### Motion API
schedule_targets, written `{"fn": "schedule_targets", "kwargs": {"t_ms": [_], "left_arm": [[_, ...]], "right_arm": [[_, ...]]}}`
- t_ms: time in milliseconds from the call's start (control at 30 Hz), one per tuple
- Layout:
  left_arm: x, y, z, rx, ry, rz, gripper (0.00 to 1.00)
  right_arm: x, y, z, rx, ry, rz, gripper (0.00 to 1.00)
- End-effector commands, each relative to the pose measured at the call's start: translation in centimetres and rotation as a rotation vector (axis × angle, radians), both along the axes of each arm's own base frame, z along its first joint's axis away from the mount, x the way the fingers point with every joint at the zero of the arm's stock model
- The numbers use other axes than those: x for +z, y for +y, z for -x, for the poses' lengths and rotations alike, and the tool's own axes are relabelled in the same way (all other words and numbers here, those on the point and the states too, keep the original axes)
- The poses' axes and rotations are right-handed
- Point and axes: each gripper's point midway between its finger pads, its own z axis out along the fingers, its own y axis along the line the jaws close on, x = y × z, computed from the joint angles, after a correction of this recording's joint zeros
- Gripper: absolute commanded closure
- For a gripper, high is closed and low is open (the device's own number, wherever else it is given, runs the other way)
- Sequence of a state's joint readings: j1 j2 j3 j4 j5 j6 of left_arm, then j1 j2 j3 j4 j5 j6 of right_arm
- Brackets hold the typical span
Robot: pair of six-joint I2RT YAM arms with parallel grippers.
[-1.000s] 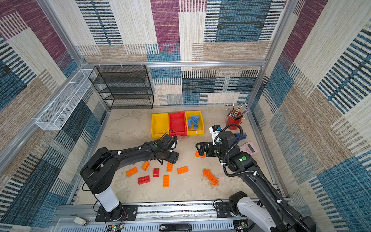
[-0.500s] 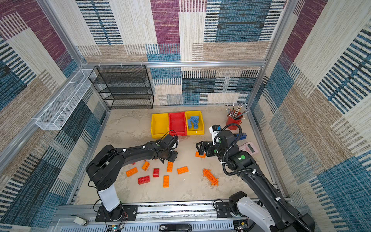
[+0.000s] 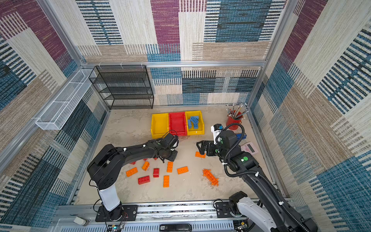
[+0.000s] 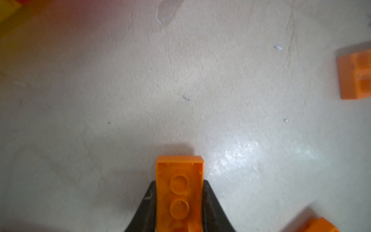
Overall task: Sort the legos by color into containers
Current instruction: 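Grasp an orange brick with the left gripper while the right arm draws back, then carry the orange brick with the left gripper into the red bin and release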
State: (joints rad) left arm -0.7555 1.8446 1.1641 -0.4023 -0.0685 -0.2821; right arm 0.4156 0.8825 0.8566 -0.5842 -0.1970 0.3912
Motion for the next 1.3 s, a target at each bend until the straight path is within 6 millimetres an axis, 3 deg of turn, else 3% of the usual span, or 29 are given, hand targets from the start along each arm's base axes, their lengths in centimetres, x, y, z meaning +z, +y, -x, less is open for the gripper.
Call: {"fn": "schedule_targets", "kwargs": {"t_ms": [0,233,400,633,833,1000,1133,1267], "left_arm": [[2.2,0.3,-0.4,0.001,-0.007,-0.036,0.78],[8.7,-1.8,-4.9,-0.025,-0.124,-0.039,0.77],[10.9,-2.3,-10.0,0.016,-0.152,-0.003,0.77],[10.4,-3.2,-16.4,0.072,-0.125,0.047,0.77],[8.8,-3.8,-19.7,0.096,-0.133,0.049,0.75],[7.5,-3.0,-21.3,0.139,-0.129,0.056,0.74],[7.5,-3.2,-21.8,0.137,-0.13,0.087,0.43],[9.7,-4.2,-21.4,0.109,-0.151,0.167,0.28]], "right_arm": [[0.8,-0.1,-0.3,-0.014,-0.029,-0.013,0.01],[1.5,-0.4,-0.4,-0.032,-0.053,-0.017,0.01],[2.1,-0.9,-0.4,-0.058,-0.072,-0.01,0.01],[2.1,-1.1,-0.6,-0.076,-0.071,-0.014,0.01],[1.7,-1.1,-1.2,-0.087,-0.061,-0.006,0.01],[1.4,-1.4,-1.5,-0.103,-0.052,0.024,0.01],[1.1,-1.3,-1.7,-0.101,-0.043,0.032,0.01],[1.0,-0.9,-1.7,-0.087,-0.036,0.016,0.01]]}}
